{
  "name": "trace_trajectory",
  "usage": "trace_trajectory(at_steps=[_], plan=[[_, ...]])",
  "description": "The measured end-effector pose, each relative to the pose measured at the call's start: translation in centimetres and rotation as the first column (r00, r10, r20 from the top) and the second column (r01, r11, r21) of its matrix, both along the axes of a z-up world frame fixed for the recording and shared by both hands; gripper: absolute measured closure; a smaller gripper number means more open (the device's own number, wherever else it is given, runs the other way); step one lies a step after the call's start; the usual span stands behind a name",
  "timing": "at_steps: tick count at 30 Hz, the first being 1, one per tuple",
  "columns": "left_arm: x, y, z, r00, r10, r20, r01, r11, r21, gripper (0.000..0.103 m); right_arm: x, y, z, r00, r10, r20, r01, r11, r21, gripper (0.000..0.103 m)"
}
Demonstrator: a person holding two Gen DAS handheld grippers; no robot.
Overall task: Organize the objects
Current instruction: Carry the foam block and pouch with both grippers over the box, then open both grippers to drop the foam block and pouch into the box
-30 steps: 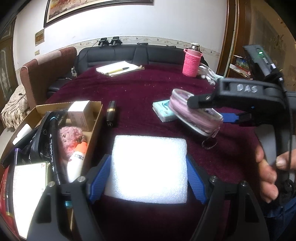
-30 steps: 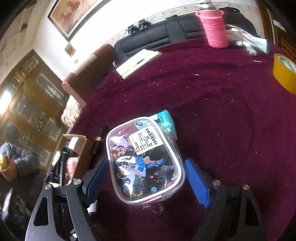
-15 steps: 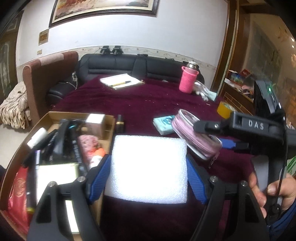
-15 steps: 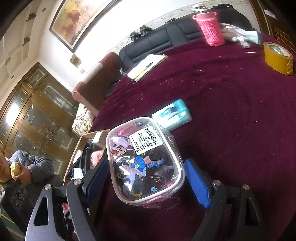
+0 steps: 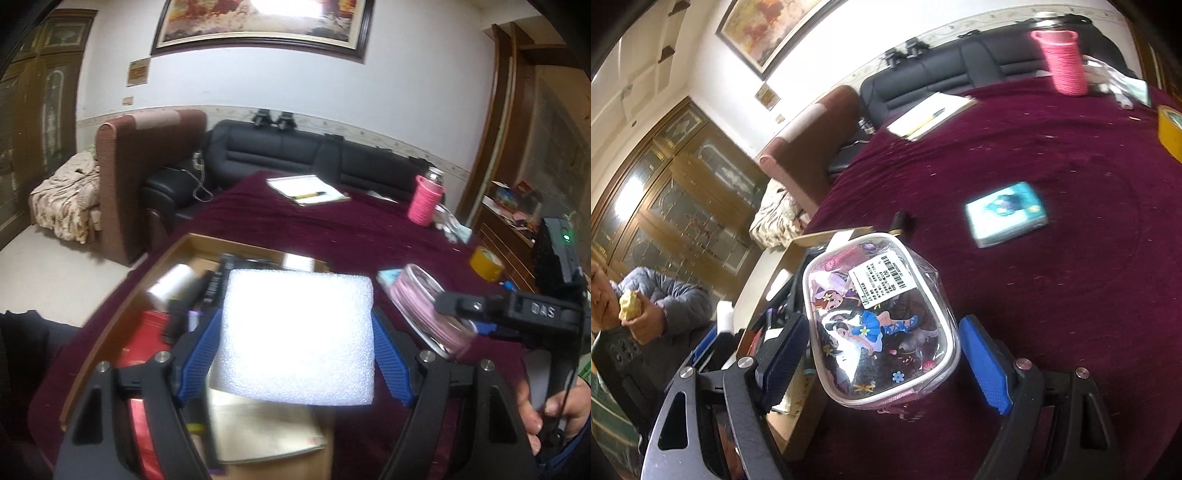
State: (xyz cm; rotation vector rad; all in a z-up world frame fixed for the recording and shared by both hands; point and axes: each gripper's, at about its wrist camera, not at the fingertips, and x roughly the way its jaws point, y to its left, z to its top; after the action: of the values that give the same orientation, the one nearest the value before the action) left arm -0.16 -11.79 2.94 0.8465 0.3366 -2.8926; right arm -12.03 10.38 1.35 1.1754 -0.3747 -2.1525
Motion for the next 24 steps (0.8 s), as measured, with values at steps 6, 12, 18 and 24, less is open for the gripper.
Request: trace_trajectory(at_steps=[6, 12, 18, 24], plan=[[0.0, -4.6, 0.2, 0.998, 0.048, 0.027, -0.048, 0.999, 0.022, 0.025, 0.6, -4.0, 0.4, 0.997, 0.071, -0.006, -0.071, 0.997, 0.033, 0.015], [-2.5, -8.7, 0.1, 0.993, 0.048, 0.104, -0.051, 0.998, 0.021, 0.025, 0.8, -8.7, 1.6, 0.992, 0.118, -0.031, -0.116, 0.991, 0.071, 0.015], [-5.9, -10.7, -1.0, 0.983, -0.021, 0.185, 0.009, 0.998, 0.064, 0.025, -1.0, -12.2, 0.8, 0.994, 0.106, 0.007, -0.106, 0.990, 0.088, 0.015], [-8.3, -11.7, -2.5, 0.972, -0.014, 0.235, -0.004, 0.997, 0.074, 0.025, -2.8, -13.9, -0.8, 0.997, 0.062, 0.045, -0.067, 0.991, 0.117, 0.015]])
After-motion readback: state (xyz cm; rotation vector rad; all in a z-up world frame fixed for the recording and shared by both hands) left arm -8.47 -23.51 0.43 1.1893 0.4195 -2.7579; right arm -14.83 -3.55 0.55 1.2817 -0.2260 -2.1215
